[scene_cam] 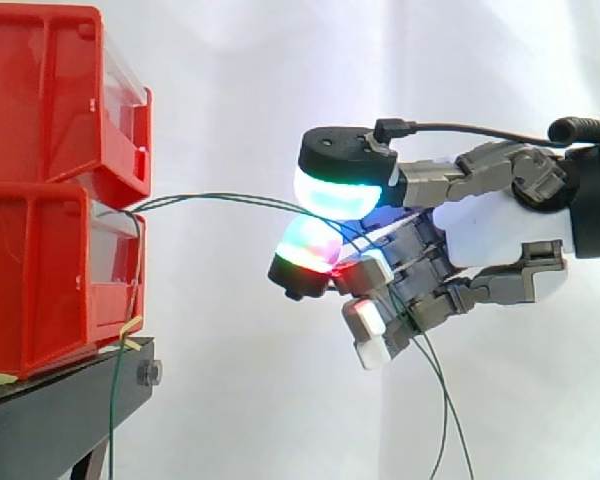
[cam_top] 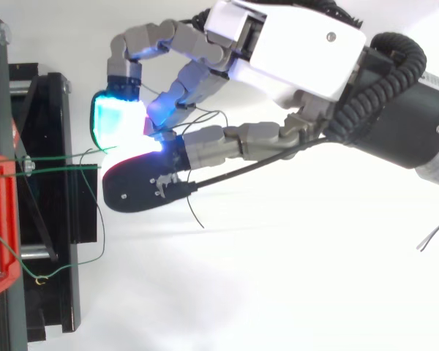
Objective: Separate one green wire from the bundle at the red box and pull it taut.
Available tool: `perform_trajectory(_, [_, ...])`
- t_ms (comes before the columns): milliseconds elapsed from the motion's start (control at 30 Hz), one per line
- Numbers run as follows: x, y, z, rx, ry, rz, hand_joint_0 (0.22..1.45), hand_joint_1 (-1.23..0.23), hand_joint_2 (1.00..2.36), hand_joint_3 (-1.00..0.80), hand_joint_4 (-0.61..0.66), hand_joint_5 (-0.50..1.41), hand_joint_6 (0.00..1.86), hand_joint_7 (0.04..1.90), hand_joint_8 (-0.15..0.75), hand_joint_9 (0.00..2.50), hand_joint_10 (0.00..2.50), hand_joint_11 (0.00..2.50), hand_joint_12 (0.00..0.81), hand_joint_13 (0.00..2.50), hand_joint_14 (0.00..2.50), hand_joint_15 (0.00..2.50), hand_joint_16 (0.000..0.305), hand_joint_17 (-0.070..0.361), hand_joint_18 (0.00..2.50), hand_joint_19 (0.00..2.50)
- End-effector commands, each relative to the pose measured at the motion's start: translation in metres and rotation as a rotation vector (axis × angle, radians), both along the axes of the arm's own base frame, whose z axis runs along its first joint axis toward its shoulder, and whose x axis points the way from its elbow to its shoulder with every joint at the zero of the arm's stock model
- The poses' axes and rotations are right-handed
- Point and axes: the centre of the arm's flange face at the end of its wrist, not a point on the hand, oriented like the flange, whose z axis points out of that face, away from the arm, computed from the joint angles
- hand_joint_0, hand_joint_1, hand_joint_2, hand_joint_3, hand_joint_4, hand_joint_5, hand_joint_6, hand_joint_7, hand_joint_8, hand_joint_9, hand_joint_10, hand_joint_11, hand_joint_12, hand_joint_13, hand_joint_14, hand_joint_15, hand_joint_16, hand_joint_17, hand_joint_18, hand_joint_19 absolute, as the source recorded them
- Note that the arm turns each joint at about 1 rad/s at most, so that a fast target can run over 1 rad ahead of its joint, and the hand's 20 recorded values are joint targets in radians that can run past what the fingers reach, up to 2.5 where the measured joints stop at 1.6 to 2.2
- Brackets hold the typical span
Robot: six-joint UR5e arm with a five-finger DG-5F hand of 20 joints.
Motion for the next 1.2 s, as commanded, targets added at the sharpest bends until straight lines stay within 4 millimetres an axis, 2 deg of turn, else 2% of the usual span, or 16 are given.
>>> perform_trajectory(0, [0.000, 0.006, 0.000, 0.002, 0.000, 0.008, 0.66, -0.73, 1.01, -0.43, 0.20, -0.20, 0.73, 1.21, 0.314, 1.11, 0.02, 1.40, 0.394, 1.09, 0.03, 0.98, 0.060, 0.134, 0.84, 0.63])
perform_trajectory(167, [0.000, 0.011, 0.000, 0.002, 0.001, 0.014, 0.64, -0.64, 1.01, -0.39, 0.22, -0.18, 0.74, 1.24, 0.321, 1.17, 0.02, 1.42, 0.405, 1.08, 0.03, 0.94, 0.059, 0.133, 0.85, 0.64])
perform_trajectory(367, [0.001, 0.015, 0.000, 0.002, 0.000, 0.020, 0.63, -0.61, 1.01, -0.34, 0.21, -0.18, 0.76, 1.29, 0.328, 1.18, 0.02, 1.42, 0.413, 1.06, 0.02, 0.92, 0.059, 0.133, 0.85, 0.64])
perform_trajectory(567, [0.001, 0.020, 0.000, 0.002, 0.001, 0.026, 0.59, -0.61, 1.03, -0.08, 0.23, -0.19, 0.84, 1.37, 0.351, 1.20, 0.02, 1.44, 0.426, 1.03, 0.03, 0.87, 0.060, 0.136, 0.88, 0.65])
perform_trajectory(733, [0.001, 0.025, 0.000, -0.004, 0.002, 0.033, 0.60, -0.62, 1.03, -0.05, 0.23, -0.19, 0.85, 1.40, 0.349, 1.20, 0.02, 1.45, 0.437, 0.99, 0.03, 0.83, 0.061, 0.137, 0.88, 0.64])
perform_trajectory(833, [0.001, 0.024, 0.000, -0.001, 0.002, 0.031, 0.60, -0.63, 1.03, -0.05, 0.22, -0.18, 0.85, 1.39, 0.338, 1.16, 0.02, 1.44, 0.437, 0.87, 0.02, 0.74, 0.060, 0.134, 0.83, 0.62])
perform_trajectory(933, [0.001, 0.024, 0.000, -0.001, 0.002, 0.031, 0.60, -0.64, 1.03, -0.05, 0.21, -0.18, 0.84, 1.38, 0.344, 1.09, 0.02, 1.36, 0.434, 0.79, 0.02, 0.61, 0.058, 0.131, 0.77, 0.60])
perform_trajectory(1033, [0.001, 0.024, 0.000, -0.001, 0.001, 0.031, 0.60, -0.65, 1.03, -0.04, 0.20, -0.17, 0.84, 1.38, 0.348, 0.93, 0.02, 1.12, 0.415, 0.66, 0.02, 0.48, 0.056, 0.127, 0.71, 0.55])
perform_trajectory(1167, [0.001, 0.024, 0.000, -0.001, 0.001, 0.031, 0.60, -0.69, 1.03, -0.04, 0.16, -0.16, 0.82, 1.39, 0.309, 0.70, 0.02, 0.66, 0.380, 0.48, 0.01, 0.30, 0.052, 0.118, 0.54, 0.43])
